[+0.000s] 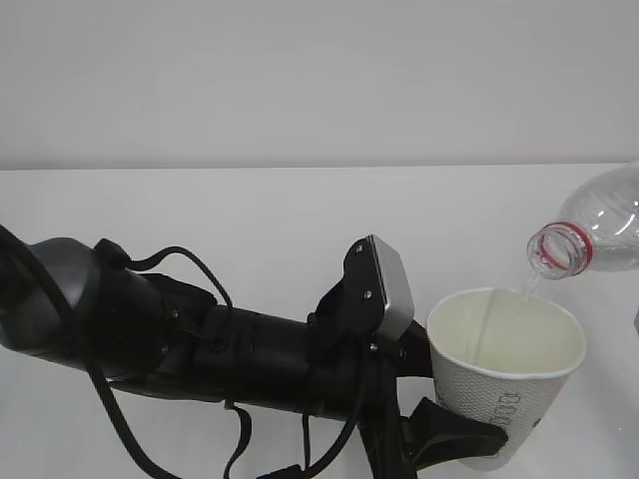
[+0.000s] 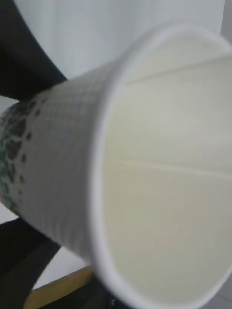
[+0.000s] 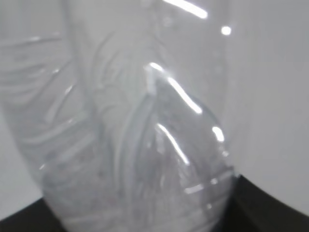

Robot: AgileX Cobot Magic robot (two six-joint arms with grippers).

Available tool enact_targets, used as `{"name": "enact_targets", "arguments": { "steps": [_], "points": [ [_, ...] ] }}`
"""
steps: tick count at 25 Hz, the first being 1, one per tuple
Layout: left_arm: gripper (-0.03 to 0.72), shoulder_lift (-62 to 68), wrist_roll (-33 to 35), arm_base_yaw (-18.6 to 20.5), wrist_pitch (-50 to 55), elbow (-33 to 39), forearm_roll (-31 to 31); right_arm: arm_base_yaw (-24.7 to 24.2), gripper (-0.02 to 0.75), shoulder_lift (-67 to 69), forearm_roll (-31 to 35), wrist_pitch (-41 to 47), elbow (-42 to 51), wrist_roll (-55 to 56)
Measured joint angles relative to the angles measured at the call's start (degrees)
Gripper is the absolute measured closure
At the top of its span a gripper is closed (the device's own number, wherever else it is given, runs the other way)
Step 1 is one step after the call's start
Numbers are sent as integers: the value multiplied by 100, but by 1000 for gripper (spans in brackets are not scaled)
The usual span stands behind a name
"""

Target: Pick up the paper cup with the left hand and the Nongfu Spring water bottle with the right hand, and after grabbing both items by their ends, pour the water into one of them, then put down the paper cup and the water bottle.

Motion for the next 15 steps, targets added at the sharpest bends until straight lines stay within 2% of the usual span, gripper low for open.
{"name": "enact_targets", "arguments": {
  "steps": [15],
  "points": [
    [190, 5, 0, 0, 10, 0, 8, 0, 316, 0, 0, 0, 0, 0]
  ]
}}
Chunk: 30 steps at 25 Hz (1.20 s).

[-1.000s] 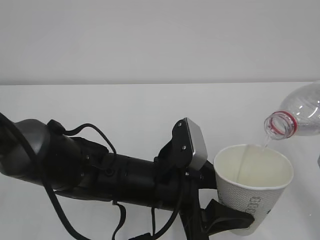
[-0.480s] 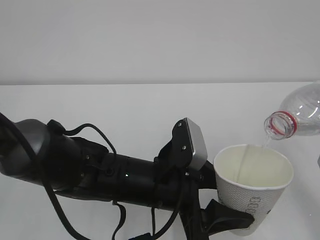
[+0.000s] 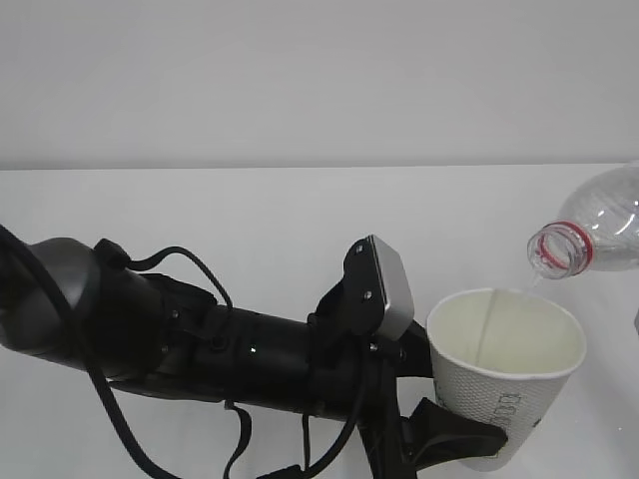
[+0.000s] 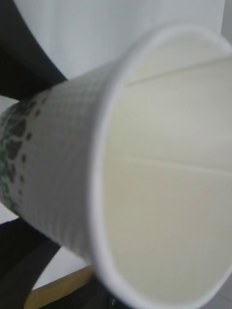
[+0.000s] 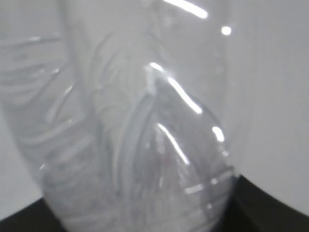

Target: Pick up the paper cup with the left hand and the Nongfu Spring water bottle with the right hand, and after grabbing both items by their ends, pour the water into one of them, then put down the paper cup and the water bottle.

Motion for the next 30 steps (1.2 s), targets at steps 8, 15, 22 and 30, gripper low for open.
{"name": "enact_targets", "arguments": {
  "steps": [8, 15, 22, 30],
  "points": [
    [190, 0, 0, 0, 0, 0, 0, 0, 316, 0, 0, 0, 0, 0],
    [191, 0, 0, 0, 0, 0, 0, 0, 316, 0, 0, -10, 0, -2],
    [192, 0, 0, 0, 0, 0, 0, 0, 316, 0, 0, -10, 0, -2],
    [192, 0, 0, 0, 0, 0, 0, 0, 316, 0, 2, -32, 0, -2]
  ]
}}
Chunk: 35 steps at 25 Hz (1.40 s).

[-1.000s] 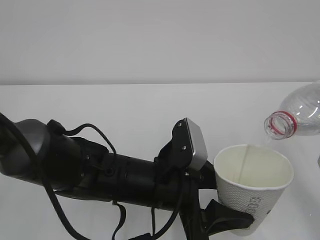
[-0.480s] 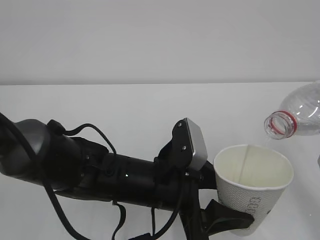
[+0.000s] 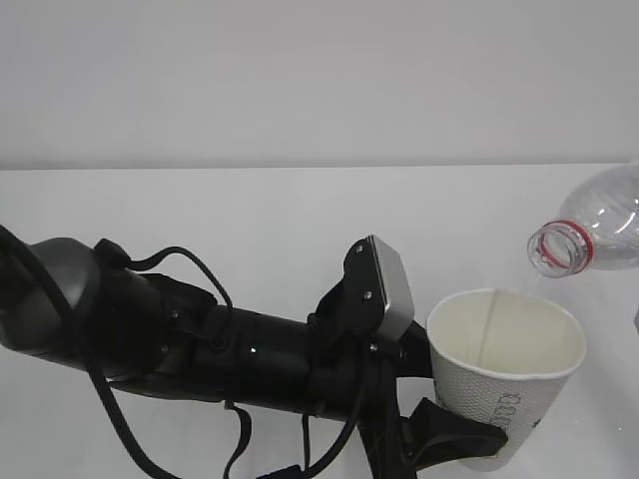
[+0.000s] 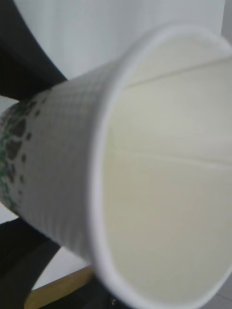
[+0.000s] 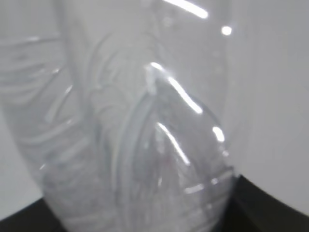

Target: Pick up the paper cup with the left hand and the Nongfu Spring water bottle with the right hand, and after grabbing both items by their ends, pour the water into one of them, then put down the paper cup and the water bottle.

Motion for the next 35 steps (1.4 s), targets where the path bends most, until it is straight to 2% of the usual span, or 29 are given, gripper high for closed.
{"name": "enact_targets", "arguments": {
  "steps": [35],
  "points": [
    [192, 0, 0, 0, 0, 0, 0, 0, 316, 0, 0, -25, 0, -114]
  ]
}}
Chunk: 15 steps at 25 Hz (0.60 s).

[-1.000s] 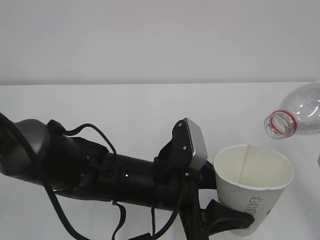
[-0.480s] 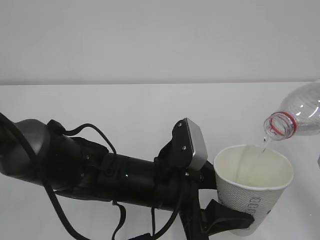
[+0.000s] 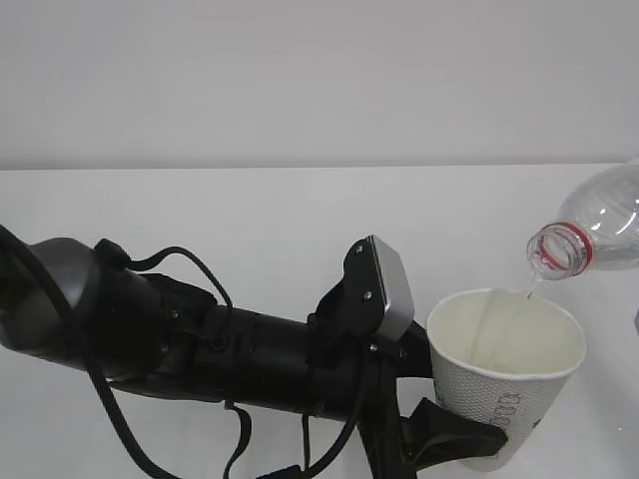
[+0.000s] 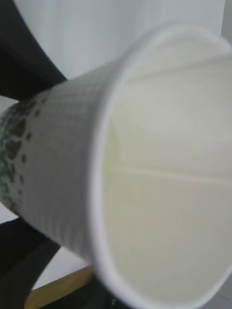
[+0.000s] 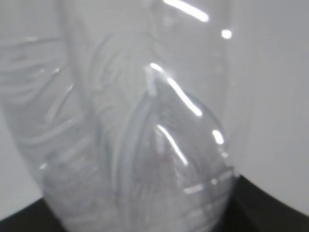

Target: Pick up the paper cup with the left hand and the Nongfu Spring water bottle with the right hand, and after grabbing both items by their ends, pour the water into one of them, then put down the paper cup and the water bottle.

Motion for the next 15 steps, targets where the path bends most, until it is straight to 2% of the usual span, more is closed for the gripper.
{"name": "enact_targets", "arguments": {
  "steps": [15],
  "points": [
    [193, 0, 0, 0, 0, 0, 0, 0, 316, 0, 0, -22, -9, -12]
  ]
}}
